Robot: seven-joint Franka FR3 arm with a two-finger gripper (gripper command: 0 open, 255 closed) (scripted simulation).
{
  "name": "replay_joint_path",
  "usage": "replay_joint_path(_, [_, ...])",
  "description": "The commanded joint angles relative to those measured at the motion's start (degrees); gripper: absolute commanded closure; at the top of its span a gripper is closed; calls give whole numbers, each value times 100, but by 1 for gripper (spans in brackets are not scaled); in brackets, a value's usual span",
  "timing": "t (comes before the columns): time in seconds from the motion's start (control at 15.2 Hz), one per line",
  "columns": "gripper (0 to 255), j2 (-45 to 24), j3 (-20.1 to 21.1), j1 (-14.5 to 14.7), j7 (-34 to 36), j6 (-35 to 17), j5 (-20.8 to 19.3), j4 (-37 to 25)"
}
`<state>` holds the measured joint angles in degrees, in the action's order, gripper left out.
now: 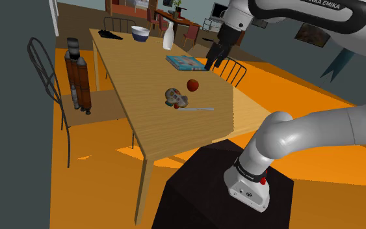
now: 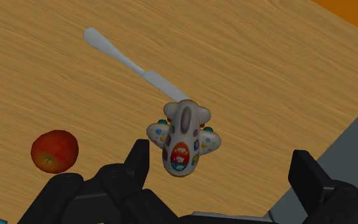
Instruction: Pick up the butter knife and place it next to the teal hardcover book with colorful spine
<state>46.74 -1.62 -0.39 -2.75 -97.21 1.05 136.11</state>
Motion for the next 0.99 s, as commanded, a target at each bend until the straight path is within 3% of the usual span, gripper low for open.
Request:
replay_joint_path(0.0, [0, 0, 0, 0, 0, 0, 0, 0])
replay_joint_path(0.46, [0, -304, -801, 420, -2113, -954, -548, 935])
replay_joint_path(0.92, [0, -1176, -1654, 797, -4205, -2095, -1121, 1445])
